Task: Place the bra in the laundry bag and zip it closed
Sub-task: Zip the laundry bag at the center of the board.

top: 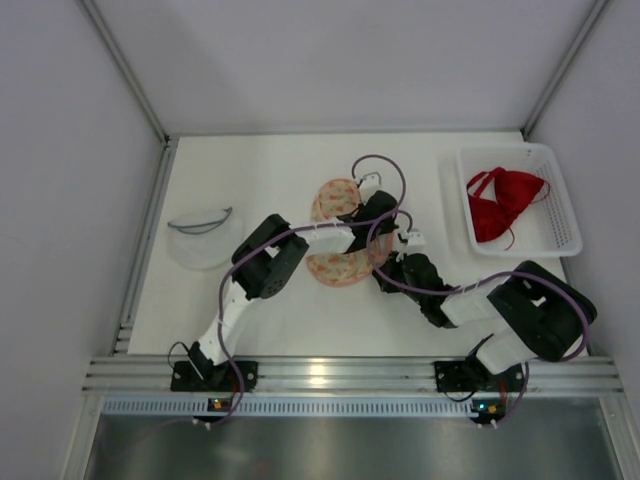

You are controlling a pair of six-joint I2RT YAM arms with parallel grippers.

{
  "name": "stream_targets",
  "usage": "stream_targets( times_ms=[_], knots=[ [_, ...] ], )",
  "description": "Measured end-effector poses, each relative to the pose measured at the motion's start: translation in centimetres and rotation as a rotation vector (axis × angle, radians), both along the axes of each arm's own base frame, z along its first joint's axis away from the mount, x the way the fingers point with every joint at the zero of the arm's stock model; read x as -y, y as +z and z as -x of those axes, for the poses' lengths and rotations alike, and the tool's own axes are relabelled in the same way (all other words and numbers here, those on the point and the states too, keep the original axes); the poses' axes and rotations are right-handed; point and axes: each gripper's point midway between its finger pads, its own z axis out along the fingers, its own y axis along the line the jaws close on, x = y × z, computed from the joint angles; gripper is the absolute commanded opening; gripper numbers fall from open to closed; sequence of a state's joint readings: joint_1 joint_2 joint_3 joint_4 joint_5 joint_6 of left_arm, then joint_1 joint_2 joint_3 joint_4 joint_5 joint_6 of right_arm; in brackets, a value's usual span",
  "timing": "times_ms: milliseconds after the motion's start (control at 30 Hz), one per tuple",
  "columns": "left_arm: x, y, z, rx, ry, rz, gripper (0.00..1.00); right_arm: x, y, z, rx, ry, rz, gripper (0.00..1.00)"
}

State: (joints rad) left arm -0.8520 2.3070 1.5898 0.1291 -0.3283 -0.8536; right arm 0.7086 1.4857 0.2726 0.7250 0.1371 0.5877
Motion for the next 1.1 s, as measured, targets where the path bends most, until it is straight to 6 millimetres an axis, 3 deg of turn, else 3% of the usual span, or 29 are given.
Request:
stream_targets(
  times_ms=[133, 300, 467, 600, 667, 767, 900, 1100],
  knots=[
    [-0.6, 0.1, 0.7, 0.002, -0.042, 0.037, 0.0, 0.1, 0.0, 0.1, 0.001, -0.001, 0.0, 0.0],
    [-4.8, 0.7, 1.8, -0.039, -0.091, 0.052, 0.0, 0.3, 0.0, 0.2, 0.002, -0.005, 0.002, 0.0],
    [-7.4, 5.5, 1.8, 0.006, -0.147, 0.133, 0.0, 0.3, 0.0, 0.1, 0.002, -0.008, 0.003, 0.0],
    [-8.2, 9.5, 3.7, 0.067, -0.207, 0.201, 0.0, 0.3, -0.1, 0.1, 0.003, -0.008, 0.002, 0.0],
    [-8.8, 10.2, 4.6, 0.078, -0.224, 0.212, 0.0, 0.2, -0.1, 0.0, 0.004, -0.008, 0.001, 0.0],
    [-10.2, 9.5, 5.8, 0.063, -0.238, 0.2, 0.0, 0.1, 0.0, -0.1, 0.004, -0.008, 0.002, 0.0],
    [-12.3, 6.7, 6.5, 0.014, -0.235, 0.13, 0.0, 0.0, 0.0, -0.2, 0.0, -0.007, 0.005, 0.0],
    [-14.4, 4.5, 6.7, -0.034, -0.214, 0.031, 0.01, 0.0, 0.0, -0.2, 0.001, -0.003, 0.01, 0.0]
  ],
)
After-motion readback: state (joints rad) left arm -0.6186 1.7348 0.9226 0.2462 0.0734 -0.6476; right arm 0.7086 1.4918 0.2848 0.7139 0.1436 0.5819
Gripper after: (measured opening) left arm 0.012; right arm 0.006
